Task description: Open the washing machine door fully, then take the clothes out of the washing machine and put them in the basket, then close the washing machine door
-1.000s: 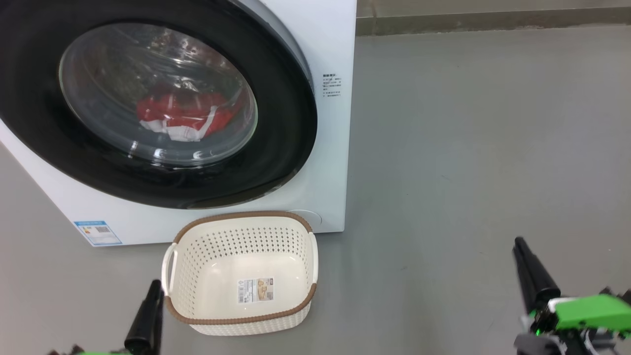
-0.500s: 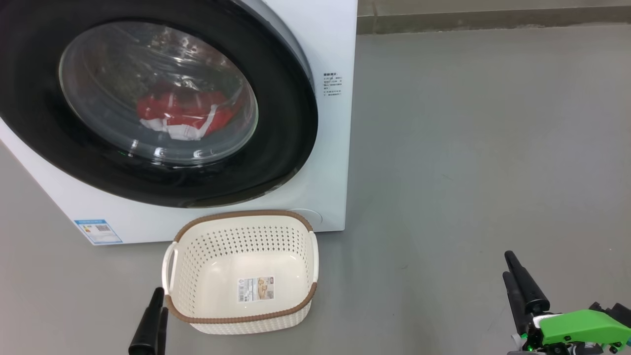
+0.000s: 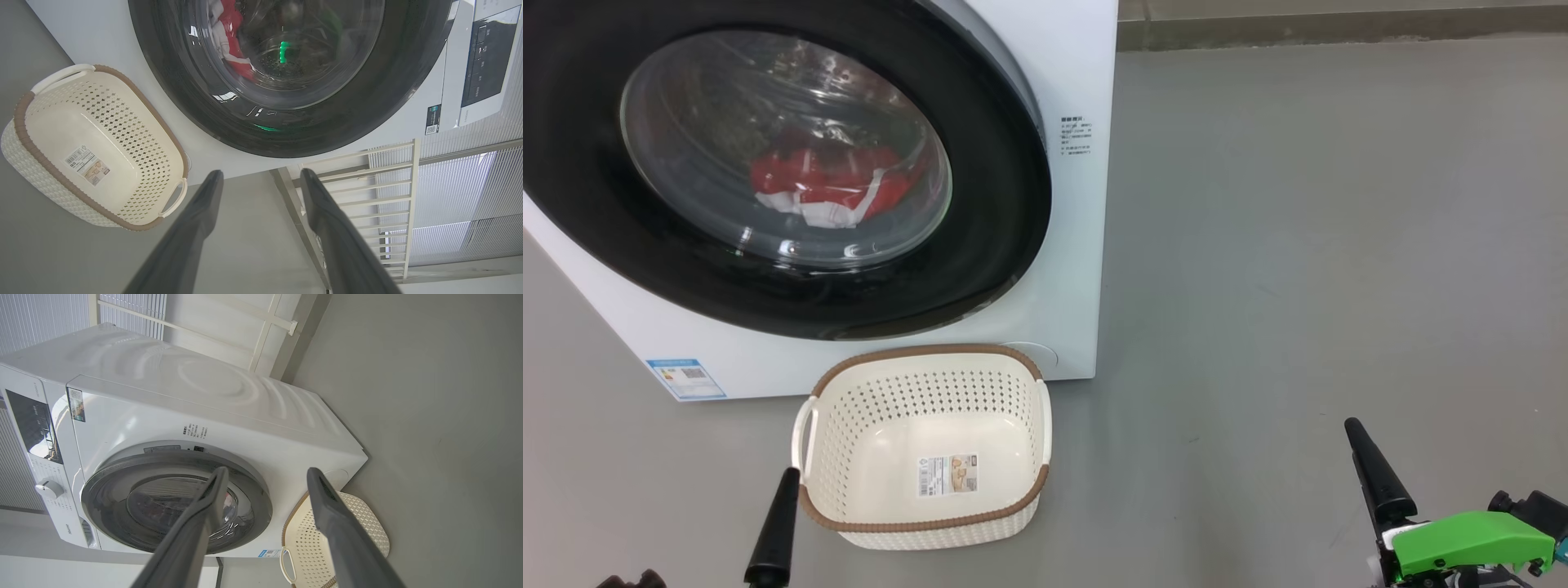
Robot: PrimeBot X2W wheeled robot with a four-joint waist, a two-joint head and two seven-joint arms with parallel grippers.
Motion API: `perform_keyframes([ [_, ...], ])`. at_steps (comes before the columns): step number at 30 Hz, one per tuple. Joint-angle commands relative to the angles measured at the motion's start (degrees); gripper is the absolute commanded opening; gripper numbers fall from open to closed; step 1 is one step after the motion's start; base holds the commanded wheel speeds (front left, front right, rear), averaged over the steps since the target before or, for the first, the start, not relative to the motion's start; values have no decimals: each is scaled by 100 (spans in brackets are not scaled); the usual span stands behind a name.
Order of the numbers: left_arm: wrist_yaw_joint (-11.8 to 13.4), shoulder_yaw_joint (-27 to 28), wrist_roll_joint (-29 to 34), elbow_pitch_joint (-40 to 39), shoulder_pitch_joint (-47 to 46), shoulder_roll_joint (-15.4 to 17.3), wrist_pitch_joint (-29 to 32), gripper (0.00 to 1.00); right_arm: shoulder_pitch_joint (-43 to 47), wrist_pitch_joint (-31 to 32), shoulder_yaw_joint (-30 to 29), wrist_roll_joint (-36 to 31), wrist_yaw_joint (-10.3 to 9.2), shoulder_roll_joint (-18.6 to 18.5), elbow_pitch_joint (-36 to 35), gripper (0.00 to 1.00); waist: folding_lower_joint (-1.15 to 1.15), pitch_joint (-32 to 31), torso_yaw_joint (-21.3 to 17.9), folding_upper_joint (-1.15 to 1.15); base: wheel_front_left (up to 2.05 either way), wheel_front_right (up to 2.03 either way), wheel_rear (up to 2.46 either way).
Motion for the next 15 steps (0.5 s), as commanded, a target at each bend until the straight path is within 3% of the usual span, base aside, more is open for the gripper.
perform_keyframes([
  [1, -9, 76, 146, -193, -29, 86, -44, 100, -142, -61, 34, -123, 1, -96, -153, 100, -1, 1, 1, 0, 0, 0, 0],
  [15, 20, 115, 1364, -431, 40, 85, -282, 100, -130, -298, 98, -1235, 1, -143, -257, 100, -1, 36, 14, 0, 0, 0, 0],
])
